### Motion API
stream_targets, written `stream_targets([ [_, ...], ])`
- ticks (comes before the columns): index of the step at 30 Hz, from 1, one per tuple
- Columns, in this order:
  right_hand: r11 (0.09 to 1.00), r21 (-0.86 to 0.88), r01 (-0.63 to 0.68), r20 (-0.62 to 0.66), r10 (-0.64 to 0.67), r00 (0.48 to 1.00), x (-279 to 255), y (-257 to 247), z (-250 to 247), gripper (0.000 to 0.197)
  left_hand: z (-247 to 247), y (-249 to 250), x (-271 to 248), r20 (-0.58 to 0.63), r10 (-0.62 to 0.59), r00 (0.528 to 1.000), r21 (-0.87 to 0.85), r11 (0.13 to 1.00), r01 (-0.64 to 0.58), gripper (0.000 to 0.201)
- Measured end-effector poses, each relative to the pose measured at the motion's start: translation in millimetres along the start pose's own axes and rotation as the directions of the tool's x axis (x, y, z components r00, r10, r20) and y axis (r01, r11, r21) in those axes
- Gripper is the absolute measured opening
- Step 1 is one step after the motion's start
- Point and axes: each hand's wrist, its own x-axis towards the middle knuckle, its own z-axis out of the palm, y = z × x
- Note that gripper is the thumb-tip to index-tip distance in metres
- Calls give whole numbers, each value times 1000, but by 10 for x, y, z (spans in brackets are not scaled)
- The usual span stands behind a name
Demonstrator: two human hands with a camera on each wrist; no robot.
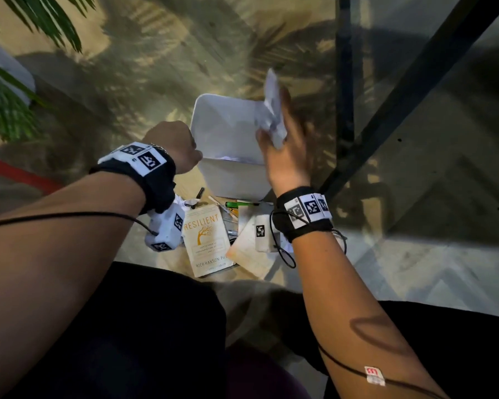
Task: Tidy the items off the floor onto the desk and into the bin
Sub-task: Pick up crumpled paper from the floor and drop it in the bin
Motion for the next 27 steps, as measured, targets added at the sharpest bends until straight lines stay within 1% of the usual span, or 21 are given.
stream_targets([
  [1, 998, -21, -59, 3, 59, 998, -1, 122, 10, 68, -1, -3, -1, 2, 1, 1000, -7, 1000, -1, 29],
  [2, 995, -42, -86, -55, 83, 995, -43, 211, -16, 68, -2, -8, 2, 2, 0, 1000, -15, 1000, 0, 29],
  [3, 994, -36, -107, -155, 100, 983, -86, 349, -63, 65, -3, -11, 4, 3, -4, 1000, -21, 1000, 4, 29],
  [4, 988, 34, -151, -262, 154, 953, -145, 502, -117, 60, -2, -13, 3, 5, -7, 1000, -25, 1000, 7, 28],
  [5, 968, 165, -191, -350, 239, 906, -218, 676, -178, 54, -2, -12, 4, 6, -7, 1000, -25, 1000, 7, 27],
  [6, 922, 300, -244, -407, 356, 841, -305, 904, -251, 46, 2, -7, 9, 4, -5, 1000, -24, 1000, 5, 27],
  [7, 865, 388, -317, -434, 475, 765, -367, 1144, -295, 40, 8, -5, 12, 1, -5, 1000, -24, 1000, 5, 27],
  [8, 810, 391, -436, -425, 580, 695, -448, 1454, -342, 35, 11, -5, 15, -2, -5, 1000, -26, 1000, 5, 27],
  [9, 753, 327, -571, -379, 658, 651, -531, 1737, -374, 31, 13, -5, 21, -5, -7, 1000, -29, 1000, 7, 27],
  [10, 691, 171, -702, -295, 716, 632, -629, 2009, -391, 28, 14, -7, 29, -8, -8, 1000, -31, 999, 8, 28],
  [11, 628, -29, -777, -189, 760, 622, -746, 2247, -373, 25, 16, -7, 39, -12, -7, 1000, -30, 1000, 7, 28],
  [12, 575, -220, -788, -79, 795, 602, -872, 2431, -332, 24, 16, -7, 46, -17, -3, 1000, -29, 1000, 3, 28],
  [13, 559, -370, -742, 13, 801, 598, -985, 2604, -267, 25, 23, -1, 50, -22, -1, 1000, -28, 1000, 0, 28],
  [14, 566, -457, -686, 76, 794, 603, -1078, 2701, -210, 30, 29, 8, 54, -27, 0, 1000, -27, 1000, -1, 28],
  [15, 569, -472, -673, 106, 795, 597, -1153, 2806, -144, 37, 34, 15, 54, -34, -1, 999, -26, 1000, 0, 28],
  [16, 566, -433, -702, 119, 807, 578, -1198, 2880, -94, 42, 36, 20, 53, -41, -1, 999, -24, 1000, 1, 29],
  [18, 582, -330, -743, 159, 810, 564, -1230, 2944, -35, 45, 40, 19, 50, -52, 2, 999, -14, 1000, -3, 30],
  [21, 607, -234, -760, 164, 795, 584, -1226, 2972, 28, 46, 46, 4, 44, -53, 15, 998, 4, 1000, -15, 34],
  [23, 617, -266, -741, 163, 786, 596, -1217, 2970, 60, 44, 49, 3, 48, -57, 20, 998, 20, 1000, -19, 35],
  [25, 590, -300, -750, 183, 807, 561, -1207, 2938, 72, 37, 52, 7, 49, -58, 28, 998, 33, 999, -26, 35],
  [27, 571, -360, -738, 221, 821, 527, -1215, 2941, 80, 39, 52, 10, 51, -57, 29, 998, 37, 999, -27, 36],
])
